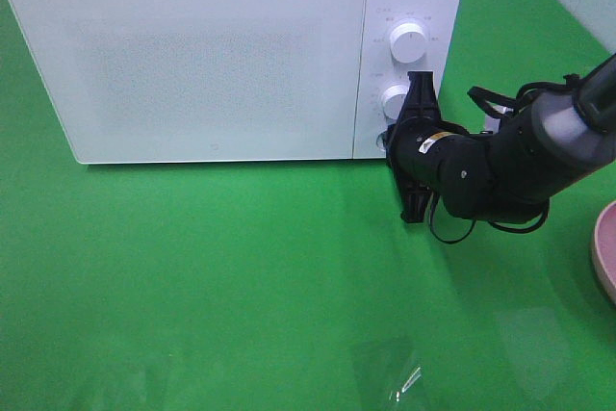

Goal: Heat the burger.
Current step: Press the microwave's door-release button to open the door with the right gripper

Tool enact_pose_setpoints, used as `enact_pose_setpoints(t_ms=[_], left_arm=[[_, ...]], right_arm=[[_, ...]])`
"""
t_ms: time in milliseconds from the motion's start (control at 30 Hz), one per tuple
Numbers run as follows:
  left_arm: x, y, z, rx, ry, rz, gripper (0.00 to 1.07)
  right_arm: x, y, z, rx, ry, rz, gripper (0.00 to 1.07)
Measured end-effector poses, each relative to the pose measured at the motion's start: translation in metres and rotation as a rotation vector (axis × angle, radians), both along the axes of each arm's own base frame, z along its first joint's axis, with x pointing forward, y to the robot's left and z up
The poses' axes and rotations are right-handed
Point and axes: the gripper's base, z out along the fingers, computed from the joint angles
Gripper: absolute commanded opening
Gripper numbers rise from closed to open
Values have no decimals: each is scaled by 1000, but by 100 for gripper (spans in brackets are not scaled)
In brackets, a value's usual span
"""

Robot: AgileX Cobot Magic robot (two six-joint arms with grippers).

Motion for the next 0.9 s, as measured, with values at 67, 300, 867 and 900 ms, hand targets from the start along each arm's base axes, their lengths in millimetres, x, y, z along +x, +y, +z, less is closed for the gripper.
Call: enact_pose_setpoints(t_ms=[67, 300, 867, 900], left_arm=[[0, 0, 0, 0, 0, 0, 102], [0, 0, 0, 0, 0, 0, 102], [0, 0, 0, 0, 0, 0, 102], [0, 0, 0, 0, 0, 0, 102]], right_arm=[[0, 0, 0, 0, -5, -8, 0], [0, 0, -1, -13, -24, -13, 0], [11, 9, -18, 11, -36, -78, 0], [11, 9, -18, 11, -36, -80, 0]])
